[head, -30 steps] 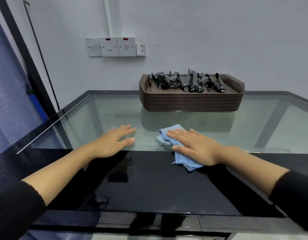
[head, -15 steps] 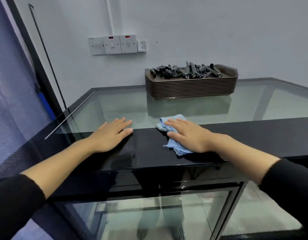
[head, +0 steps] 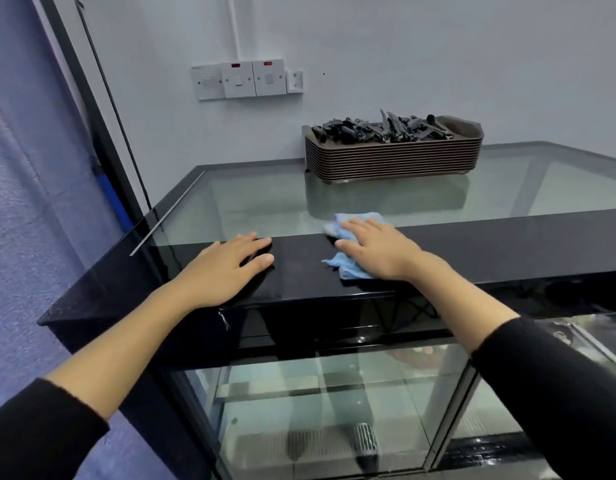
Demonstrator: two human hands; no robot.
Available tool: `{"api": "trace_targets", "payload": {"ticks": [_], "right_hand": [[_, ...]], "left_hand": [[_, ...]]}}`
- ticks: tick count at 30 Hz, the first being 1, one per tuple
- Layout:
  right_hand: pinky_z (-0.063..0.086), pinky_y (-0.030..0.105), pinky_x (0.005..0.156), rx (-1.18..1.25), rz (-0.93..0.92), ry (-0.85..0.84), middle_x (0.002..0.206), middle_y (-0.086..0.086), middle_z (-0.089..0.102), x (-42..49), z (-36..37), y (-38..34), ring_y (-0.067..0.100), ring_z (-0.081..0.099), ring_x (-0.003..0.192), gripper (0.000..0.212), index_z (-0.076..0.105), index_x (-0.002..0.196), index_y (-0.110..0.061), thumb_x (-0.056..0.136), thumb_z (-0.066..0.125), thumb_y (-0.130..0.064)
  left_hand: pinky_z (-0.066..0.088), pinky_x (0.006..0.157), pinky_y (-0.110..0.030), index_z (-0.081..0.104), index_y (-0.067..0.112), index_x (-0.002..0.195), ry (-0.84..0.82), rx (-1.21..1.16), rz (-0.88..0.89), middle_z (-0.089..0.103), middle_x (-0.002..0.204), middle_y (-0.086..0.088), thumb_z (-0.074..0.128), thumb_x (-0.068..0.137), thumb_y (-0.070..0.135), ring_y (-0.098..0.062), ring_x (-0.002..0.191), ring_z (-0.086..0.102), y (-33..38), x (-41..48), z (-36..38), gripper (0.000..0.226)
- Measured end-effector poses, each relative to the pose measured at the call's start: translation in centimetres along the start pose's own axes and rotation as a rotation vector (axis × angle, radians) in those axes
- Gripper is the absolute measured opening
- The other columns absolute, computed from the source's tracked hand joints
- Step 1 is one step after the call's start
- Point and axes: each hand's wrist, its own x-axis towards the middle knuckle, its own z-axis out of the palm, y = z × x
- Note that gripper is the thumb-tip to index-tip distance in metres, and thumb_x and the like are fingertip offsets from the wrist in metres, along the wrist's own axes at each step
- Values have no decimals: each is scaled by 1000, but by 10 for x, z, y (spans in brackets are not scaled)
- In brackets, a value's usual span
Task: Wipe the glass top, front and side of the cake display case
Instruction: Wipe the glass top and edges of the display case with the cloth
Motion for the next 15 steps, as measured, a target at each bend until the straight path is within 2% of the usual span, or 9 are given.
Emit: {"api": "trace_targets", "payload": {"ticks": [3,6,9,12,13,15], "right_hand": [[0,38,123,95,-161,-91,162,-14,16,-21,-1,-14,8,5,151,54,22,154,-29,103,31,-45],[0,37,123,132,-156,-132,159,-19,22,-30,-16,23,3,10,149,51,27,152,-33,103,33,-42],[13,37,121,92,40,2,159,-4,29,-14,-26,58,14,21,148,47,33,150,-24,104,34,-35],[20,42,117,4,197,57,155,9,33,24,-15,42,26,26,144,49,40,143,-12,102,28,-36],[21,44,116,-5,178,50,154,11,34,37,-9,27,29,27,142,53,42,140,-10,101,23,-40],[21,46,116,-27,7,17,154,17,32,60,4,-12,33,27,141,62,43,139,-9,98,15,-46]], "left_hand": [[7,122,-40,29,37,150,-6,2,-2,18,162,8,29,98,56,-8,149,11,0,-2,-1,56],[5,122,-39,29,36,150,-7,-19,7,17,162,8,30,98,56,-9,150,10,-2,-1,0,56],[7,123,-39,32,38,149,-13,-44,17,18,162,9,33,97,57,-9,149,12,-7,1,-1,56],[17,121,-42,40,39,145,0,-97,29,19,162,9,39,95,59,-13,148,20,-14,12,-7,54],[19,120,-43,42,38,143,11,-79,33,18,162,8,40,94,59,-14,147,23,-18,19,-9,53],[20,120,-42,44,34,143,33,-9,25,18,162,6,39,95,59,-15,147,24,-33,41,-15,55]]}}
